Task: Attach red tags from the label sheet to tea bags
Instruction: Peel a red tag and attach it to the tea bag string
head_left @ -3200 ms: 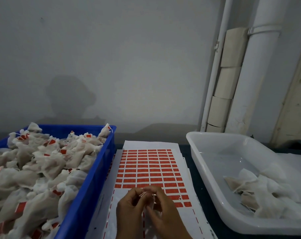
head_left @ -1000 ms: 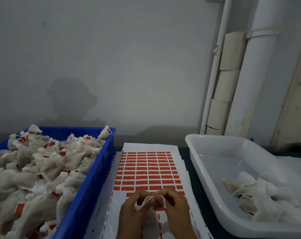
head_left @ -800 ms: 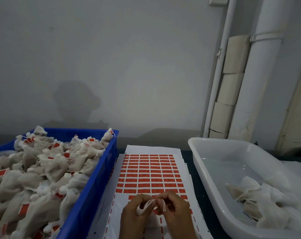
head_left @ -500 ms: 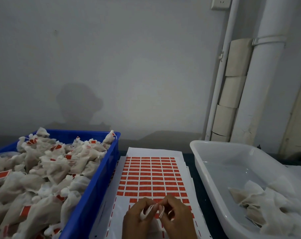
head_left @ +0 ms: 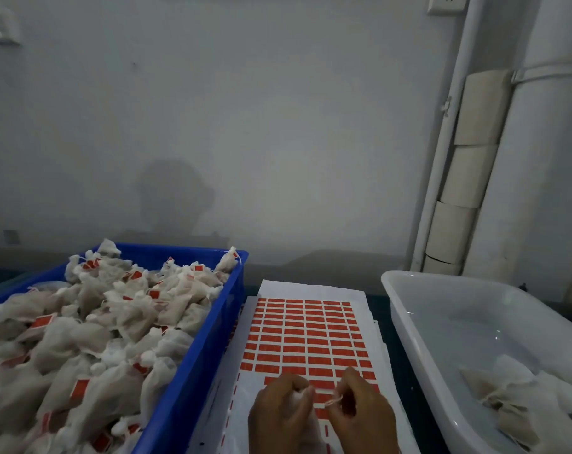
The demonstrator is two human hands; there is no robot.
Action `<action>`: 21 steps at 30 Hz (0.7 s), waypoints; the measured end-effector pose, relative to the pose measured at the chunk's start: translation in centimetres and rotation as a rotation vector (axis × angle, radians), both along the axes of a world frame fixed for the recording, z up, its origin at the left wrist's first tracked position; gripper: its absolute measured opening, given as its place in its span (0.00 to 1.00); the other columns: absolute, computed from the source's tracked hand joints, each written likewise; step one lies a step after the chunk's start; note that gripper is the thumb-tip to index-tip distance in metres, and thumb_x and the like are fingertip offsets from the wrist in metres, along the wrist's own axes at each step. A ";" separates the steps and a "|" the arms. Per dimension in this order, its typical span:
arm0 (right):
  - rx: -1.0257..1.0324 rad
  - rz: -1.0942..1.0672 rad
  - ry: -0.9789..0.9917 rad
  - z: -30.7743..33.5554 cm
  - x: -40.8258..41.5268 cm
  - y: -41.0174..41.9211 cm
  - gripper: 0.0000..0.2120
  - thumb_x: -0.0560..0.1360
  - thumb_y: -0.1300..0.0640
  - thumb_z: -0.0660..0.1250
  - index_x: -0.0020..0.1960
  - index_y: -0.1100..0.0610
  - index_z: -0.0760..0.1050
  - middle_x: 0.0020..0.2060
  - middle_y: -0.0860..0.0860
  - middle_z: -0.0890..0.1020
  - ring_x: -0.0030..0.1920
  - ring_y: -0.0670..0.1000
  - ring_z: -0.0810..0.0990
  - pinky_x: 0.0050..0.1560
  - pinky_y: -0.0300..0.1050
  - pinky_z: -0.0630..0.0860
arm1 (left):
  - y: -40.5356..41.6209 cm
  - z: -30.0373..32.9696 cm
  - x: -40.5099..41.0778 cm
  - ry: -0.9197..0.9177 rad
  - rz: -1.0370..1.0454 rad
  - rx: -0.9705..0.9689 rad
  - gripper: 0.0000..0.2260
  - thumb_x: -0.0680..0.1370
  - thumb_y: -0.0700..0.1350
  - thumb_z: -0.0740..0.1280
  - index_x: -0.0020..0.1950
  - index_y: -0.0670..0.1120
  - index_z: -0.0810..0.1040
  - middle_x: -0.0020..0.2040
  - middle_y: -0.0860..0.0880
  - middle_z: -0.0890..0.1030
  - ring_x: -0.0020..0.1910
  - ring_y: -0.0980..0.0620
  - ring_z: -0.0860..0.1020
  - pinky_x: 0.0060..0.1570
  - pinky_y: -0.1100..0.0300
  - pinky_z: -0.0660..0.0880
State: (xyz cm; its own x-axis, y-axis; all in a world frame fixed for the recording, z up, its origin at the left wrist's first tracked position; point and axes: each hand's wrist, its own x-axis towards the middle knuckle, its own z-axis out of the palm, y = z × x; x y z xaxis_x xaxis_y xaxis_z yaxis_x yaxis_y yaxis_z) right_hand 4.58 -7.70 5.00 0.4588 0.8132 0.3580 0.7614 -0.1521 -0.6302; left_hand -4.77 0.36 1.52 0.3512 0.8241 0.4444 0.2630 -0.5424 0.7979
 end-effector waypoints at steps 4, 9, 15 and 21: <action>-0.013 -0.101 0.044 -0.8 1.2 0.8 0.10 0.72 0.48 0.67 0.46 0.48 0.67 0.51 0.43 0.80 0.50 0.43 0.80 0.56 0.35 0.72 | 0.1 0.2 0.1 -0.032 0.050 -0.021 0.07 0.70 0.52 0.71 0.46 0.53 0.78 0.48 0.62 0.80 0.47 0.64 0.78 0.54 0.75 0.69; -0.025 -0.163 0.052 -1.5 2.3 1.2 0.11 0.70 0.47 0.69 0.43 0.47 0.67 0.49 0.43 0.82 0.45 0.42 0.81 0.49 0.32 0.74 | 0.4 0.2 0.3 -0.043 0.064 -0.045 0.07 0.70 0.53 0.70 0.44 0.54 0.77 0.47 0.61 0.81 0.45 0.60 0.80 0.55 0.68 0.73; 0.018 -0.191 0.082 -2.1 2.8 1.3 0.09 0.71 0.49 0.69 0.44 0.49 0.69 0.47 0.43 0.81 0.42 0.43 0.81 0.50 0.36 0.77 | 0.8 -0.3 0.5 -0.035 0.024 -0.141 0.05 0.72 0.53 0.69 0.45 0.55 0.76 0.47 0.61 0.81 0.44 0.62 0.78 0.51 0.74 0.69; 0.050 -0.168 0.168 -2.3 2.9 1.0 0.06 0.74 0.49 0.64 0.49 0.46 0.69 0.50 0.43 0.79 0.46 0.44 0.81 0.53 0.41 0.78 | 1.1 -0.6 0.3 -0.073 -0.128 -0.339 0.08 0.72 0.56 0.67 0.47 0.54 0.76 0.45 0.66 0.80 0.47 0.65 0.78 0.43 0.74 0.70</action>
State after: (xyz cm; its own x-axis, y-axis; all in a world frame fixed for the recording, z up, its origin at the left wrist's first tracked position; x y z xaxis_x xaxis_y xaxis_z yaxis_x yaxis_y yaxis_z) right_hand 7.46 -6.72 2.73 0.6425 0.7040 0.3027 0.6117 -0.2331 -0.7560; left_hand -4.45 1.44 0.94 0.4387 0.8802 0.1813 0.1460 -0.2689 0.9520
